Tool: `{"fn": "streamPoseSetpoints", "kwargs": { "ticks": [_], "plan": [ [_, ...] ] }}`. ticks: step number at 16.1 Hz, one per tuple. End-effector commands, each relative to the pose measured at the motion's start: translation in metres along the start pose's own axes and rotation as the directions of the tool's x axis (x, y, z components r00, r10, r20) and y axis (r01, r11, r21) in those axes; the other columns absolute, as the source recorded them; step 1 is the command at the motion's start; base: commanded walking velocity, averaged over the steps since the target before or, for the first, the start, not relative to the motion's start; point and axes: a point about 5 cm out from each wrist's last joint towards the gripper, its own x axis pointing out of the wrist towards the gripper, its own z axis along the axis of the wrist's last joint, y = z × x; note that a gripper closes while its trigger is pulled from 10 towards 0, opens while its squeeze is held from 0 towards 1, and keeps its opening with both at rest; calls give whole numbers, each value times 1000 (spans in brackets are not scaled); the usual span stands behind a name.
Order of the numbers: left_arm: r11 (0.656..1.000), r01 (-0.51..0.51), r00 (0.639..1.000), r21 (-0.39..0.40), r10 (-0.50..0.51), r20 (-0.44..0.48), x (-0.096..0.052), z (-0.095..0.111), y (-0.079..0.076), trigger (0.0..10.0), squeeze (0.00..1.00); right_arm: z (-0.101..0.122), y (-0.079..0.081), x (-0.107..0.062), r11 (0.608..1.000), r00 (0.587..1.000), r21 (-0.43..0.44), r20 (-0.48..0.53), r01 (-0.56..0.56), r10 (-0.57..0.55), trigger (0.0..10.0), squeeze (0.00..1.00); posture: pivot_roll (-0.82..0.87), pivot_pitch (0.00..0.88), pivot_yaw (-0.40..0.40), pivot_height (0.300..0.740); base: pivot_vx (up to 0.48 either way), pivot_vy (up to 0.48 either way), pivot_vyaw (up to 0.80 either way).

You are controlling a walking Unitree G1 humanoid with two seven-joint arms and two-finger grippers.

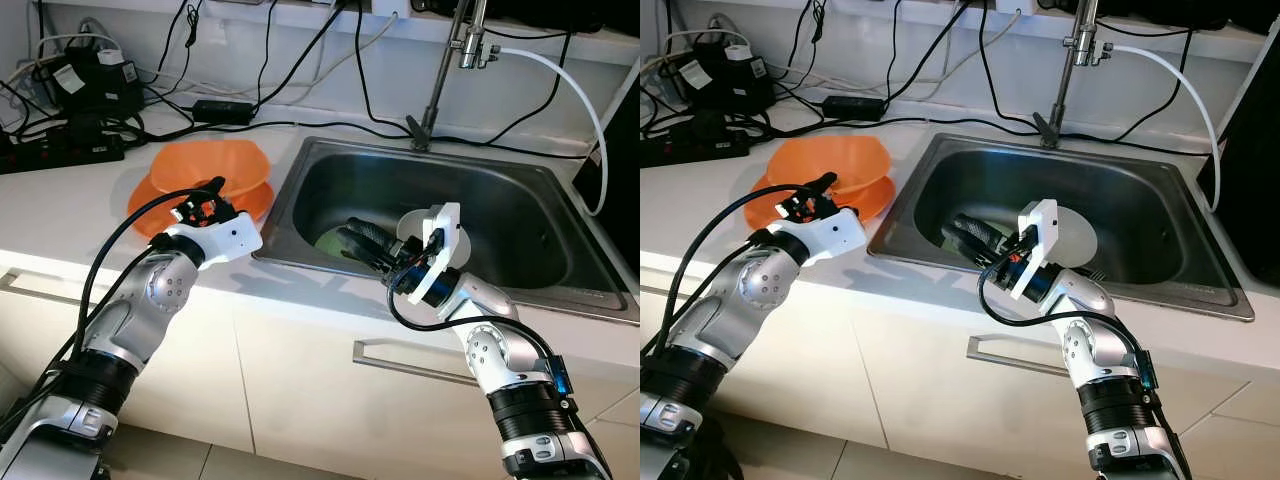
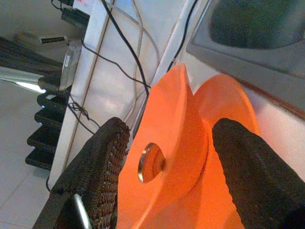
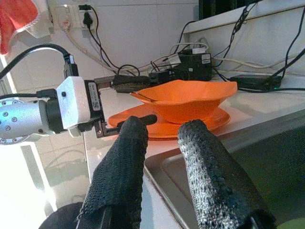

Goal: Kitchen organization

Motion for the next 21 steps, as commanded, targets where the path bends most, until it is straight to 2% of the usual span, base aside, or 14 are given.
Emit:
{"fn": "streamPoseSetpoints", "kwargs": {
  "ticks": [1, 3, 4, 5, 6, 8, 9, 21],
  "plan": [
    [1000, -15, 1000, 19, 15, 2, 5, 2, 4, 10000, 0, 3, -1, -2, 1000, 1000, -16, 4, 10, -10, 10000, 0, 122, 0, -12, 740, 0, 0, 0],
    [999, -25, 1000, 26, 26, -14, 8, 1, 4, 9922, 0, 3, -1, -2, 1000, 1000, -16, 3, 10, -10, 10000, 0, 119, 0, -13, 740, 0, 0, 0],
    [999, -26, 999, 31, 27, -24, 9, 1, 4, 9137, 0, 3, -1, -2, 1000, 1000, -15, 3, 11, -11, 10000, 0, 116, 0, -13, 740, 0, 0, 0],
    [999, -28, 999, 38, 29, -38, 11, -1, 4, 7686, 0, 3, -1, -3, 1000, 1000, -15, 3, 11, -11, 10000, 0, 116, 0, -13, 740, 0, 0, 0],
    [999, -30, 999, 40, 31, -43, 11, -1, 4, 6863, 0, 3, -1, -3, 1000, 1000, -14, 3, 12, -12, 10000, 0, 116, 0, -13, 740, 0, 0, 0],
    [999, -38, 998, 36, 40, -49, 13, -1, 4, 1490, 0, 3, -1, -3, 1000, 1000, -15, 2, 15, -15, 10000, 0, 114, 0, -13, 740, 0, 0, 0],
    [999, -37, 998, 36, 39, -48, 14, -1, 4, 0, 0, 3, -1, -3, 1000, 1000, -16, 2, 15, -15, 10000, 0, 113, 0, -13, 740, 0, 0, 0],
    [997, -70, 997, 34, 71, -31, 13, 2, 7, 0, 0, 2, -1, -2, 1000, 1000, -16, 0, 17, -17, 10000, 0, 120, 0, -13, 740, 0, 0, 0]
  ]
}}
